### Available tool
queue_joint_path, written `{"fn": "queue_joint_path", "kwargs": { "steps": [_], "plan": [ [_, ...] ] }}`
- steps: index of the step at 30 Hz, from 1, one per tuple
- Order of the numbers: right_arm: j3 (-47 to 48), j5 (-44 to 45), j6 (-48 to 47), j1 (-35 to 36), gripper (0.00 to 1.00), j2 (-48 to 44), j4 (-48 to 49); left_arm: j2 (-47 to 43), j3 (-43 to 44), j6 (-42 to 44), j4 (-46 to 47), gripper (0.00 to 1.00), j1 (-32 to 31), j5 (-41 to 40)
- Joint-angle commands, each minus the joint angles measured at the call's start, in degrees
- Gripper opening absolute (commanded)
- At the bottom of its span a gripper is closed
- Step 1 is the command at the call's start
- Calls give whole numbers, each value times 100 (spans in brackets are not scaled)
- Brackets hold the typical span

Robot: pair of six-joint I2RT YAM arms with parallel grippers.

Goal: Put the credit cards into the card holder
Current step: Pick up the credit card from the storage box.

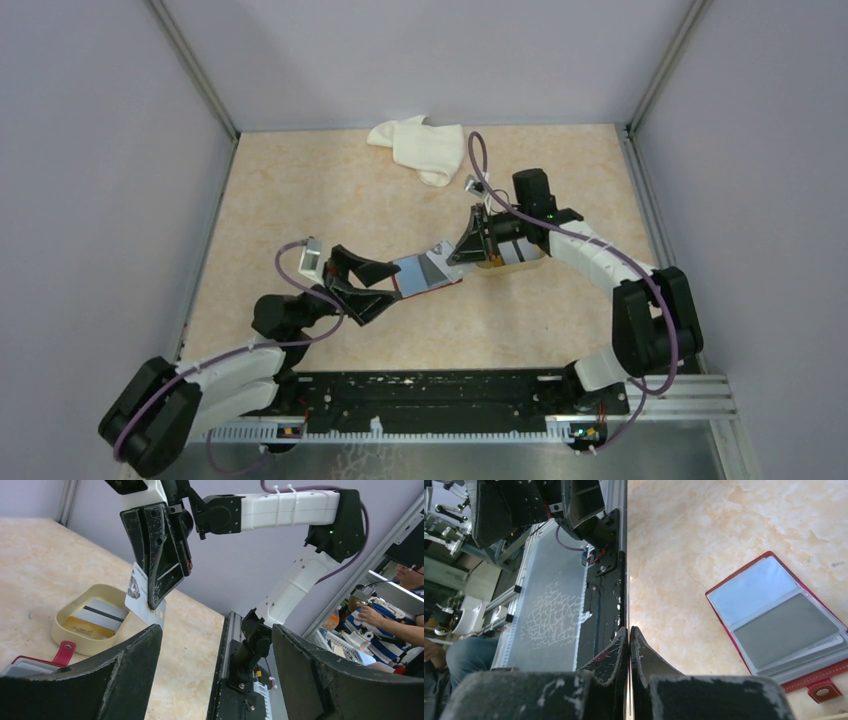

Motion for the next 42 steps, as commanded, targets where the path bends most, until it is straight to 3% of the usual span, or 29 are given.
{"fn": "queue_joint_path", "kwargs": {
  "steps": [1, 6, 11, 17, 23, 32, 40, 42],
  "plan": [
    [-140, -214, 566, 158, 0, -323, 971, -660, -350, -56, -286, 86, -20, -43],
    [-470, -343, 1069, 159, 0, -560, 1802, -954, -354, -118, -621, 86, -33, -151],
    [-655, -592, 1712, 165, 0, -424, 2530, -587, -415, -376, 3, 85, -48, -303],
    [-574, -710, 1973, 330, 0, -74, 2636, 118, -473, -857, 878, 79, -51, -473],
    [-529, -649, 1972, 587, 0, 134, 2659, 833, -269, -1039, 1153, 66, -88, -568],
    [-368, -660, 1992, 876, 0, 576, 2642, 2469, 223, -1441, 2404, 47, -196, -330],
    [-300, -533, 1776, 980, 0, 730, 2361, 2764, 340, -1316, 2400, 35, -244, -343],
    [-228, -511, 1648, 997, 0, 808, 2160, 2714, 351, -1270, 2406, 22, -250, -275]
  ]
}}
